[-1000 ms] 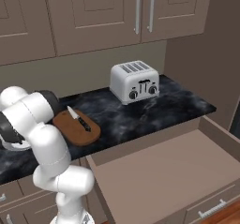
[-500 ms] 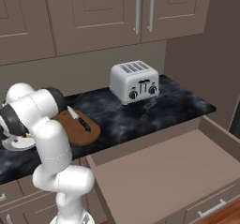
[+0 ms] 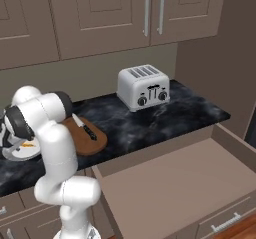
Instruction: Pick up the knife from the drawer and place it on the cutting board. Then place the meat from the plate to the cutting board.
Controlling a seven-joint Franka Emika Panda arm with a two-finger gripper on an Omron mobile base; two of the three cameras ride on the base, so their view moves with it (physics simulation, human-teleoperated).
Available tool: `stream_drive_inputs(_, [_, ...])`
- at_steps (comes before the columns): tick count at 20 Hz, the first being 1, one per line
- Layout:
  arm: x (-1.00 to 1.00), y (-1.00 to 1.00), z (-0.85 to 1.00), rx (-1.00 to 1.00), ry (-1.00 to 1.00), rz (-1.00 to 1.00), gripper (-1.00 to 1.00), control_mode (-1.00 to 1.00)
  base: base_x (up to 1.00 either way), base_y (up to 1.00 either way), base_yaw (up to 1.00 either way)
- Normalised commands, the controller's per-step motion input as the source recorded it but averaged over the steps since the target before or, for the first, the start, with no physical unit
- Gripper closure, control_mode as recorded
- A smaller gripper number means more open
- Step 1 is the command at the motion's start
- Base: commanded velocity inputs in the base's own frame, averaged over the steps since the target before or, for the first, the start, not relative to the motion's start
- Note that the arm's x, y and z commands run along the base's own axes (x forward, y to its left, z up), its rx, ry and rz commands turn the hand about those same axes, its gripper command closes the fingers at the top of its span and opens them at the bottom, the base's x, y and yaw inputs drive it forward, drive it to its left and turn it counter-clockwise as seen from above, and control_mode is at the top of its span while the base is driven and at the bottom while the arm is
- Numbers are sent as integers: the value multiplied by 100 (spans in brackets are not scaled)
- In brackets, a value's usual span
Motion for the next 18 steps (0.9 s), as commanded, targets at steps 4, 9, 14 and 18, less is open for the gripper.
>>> stream_drive_inputs(4, [15,4,-9,0,5,0,-100,-100,0,0,0])
stream_drive_inputs(9, [0,0,-44,-5,4,0,100,-100,0,0,0])
stream_drive_inputs(14, [0,0,-56,-9,1,0,100,-100,0,0,0])
stream_drive_inputs(18, [0,0,-34,-1,0,0,100,-100,0,0,0])
